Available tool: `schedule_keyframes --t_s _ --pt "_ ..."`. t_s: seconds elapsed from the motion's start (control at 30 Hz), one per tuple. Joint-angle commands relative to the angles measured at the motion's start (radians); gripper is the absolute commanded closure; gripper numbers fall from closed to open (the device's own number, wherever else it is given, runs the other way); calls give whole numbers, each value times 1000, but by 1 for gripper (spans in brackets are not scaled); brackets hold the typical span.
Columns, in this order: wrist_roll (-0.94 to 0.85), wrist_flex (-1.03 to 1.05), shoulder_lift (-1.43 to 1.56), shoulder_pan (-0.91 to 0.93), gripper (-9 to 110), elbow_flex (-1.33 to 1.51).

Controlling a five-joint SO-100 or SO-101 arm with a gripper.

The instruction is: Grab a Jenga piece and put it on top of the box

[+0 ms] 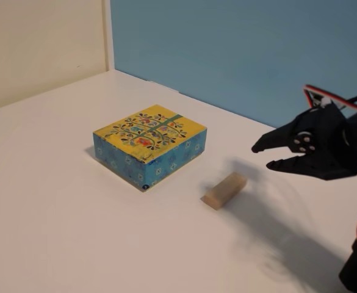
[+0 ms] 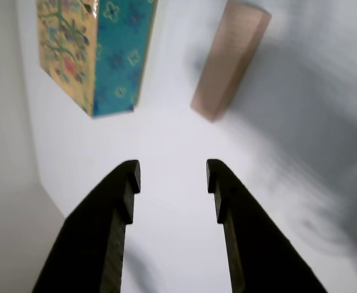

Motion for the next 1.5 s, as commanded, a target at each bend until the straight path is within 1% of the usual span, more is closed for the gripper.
schedule_keyframes --t_s 0.0,0.23,0.37,0.53,0.77,1.0,1.47 --pt "-26 8 -69 -34 88 -63" --pt "-98 26 -152 -72 82 -69" --pt "-109 15 -259 -75 79 -124" --pt "-109 5 -405 -77 77 -224" --pt "-107 -6 -497 -100 76 -296" --pt "-132 -126 -719 -67 77 -344" --pt "-232 -322 -988 34 78 -351"
